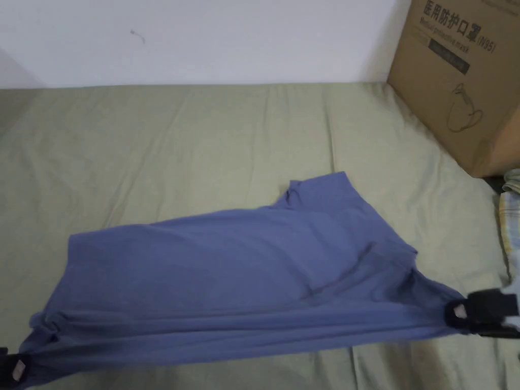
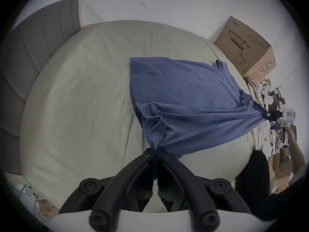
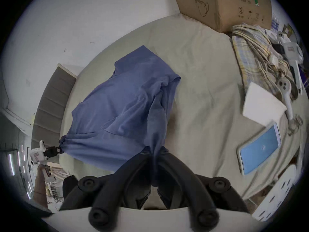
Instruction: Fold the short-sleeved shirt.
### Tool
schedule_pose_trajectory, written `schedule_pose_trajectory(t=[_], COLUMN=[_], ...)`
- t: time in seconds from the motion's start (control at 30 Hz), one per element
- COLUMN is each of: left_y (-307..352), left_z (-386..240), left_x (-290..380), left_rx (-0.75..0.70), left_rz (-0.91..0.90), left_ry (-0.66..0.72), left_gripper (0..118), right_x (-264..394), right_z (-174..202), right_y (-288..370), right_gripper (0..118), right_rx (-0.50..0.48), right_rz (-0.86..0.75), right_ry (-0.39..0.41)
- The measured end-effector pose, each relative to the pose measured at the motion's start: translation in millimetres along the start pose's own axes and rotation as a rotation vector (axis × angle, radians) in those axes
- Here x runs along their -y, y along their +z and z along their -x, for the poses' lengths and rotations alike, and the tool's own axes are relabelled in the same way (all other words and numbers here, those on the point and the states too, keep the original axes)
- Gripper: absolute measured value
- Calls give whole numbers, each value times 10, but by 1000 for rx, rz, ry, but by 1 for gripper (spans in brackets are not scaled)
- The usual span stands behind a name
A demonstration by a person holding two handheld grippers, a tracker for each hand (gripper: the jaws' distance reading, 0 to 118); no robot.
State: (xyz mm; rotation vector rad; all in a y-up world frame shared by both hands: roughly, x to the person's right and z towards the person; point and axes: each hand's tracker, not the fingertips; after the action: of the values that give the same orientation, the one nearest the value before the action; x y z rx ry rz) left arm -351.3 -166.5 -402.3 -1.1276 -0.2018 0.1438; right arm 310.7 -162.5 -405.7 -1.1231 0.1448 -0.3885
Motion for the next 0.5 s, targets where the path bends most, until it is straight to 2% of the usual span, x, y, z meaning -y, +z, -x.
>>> schedule_pose_trajectory(t=[0.13,0.2,0.3,0.33,0.37,0.4,0.43,0.47,0.5], left_y=[101,32,-89,-105,-103,-90,-62,2,28], left_z=[-13,22,-14,-12,-19,-30,-44,-51,-36], left_x=[313,435,562,583,597,608,610,565,566], left_rx=[14,44,1,-11,-17,-26,-22,23,-10], left_rz=[44,75,104,97,88,72,49,-78,-49], left_ry=[-35,-37,-36,-38,-36,-28,-17,-19,24], left_gripper=[0,8,31,31,62,98,118,115,115], right_x=[399,503,564,568,564,557,543,529,469], right_z=[-10,-46,-53,-14,20,81,125,191,239], right_y=[148,57,-92,-111,-107,-115,-110,-58,15], right_gripper=[5,6,23,23,48,84,118,115,112], right_rx=[19,32,68,107,162,204,214,214,240], right_rz=[49,69,57,37,15,-7,-24,-109,-136], right_ry=[-18,-10,-3,8,35,74,107,138,158])
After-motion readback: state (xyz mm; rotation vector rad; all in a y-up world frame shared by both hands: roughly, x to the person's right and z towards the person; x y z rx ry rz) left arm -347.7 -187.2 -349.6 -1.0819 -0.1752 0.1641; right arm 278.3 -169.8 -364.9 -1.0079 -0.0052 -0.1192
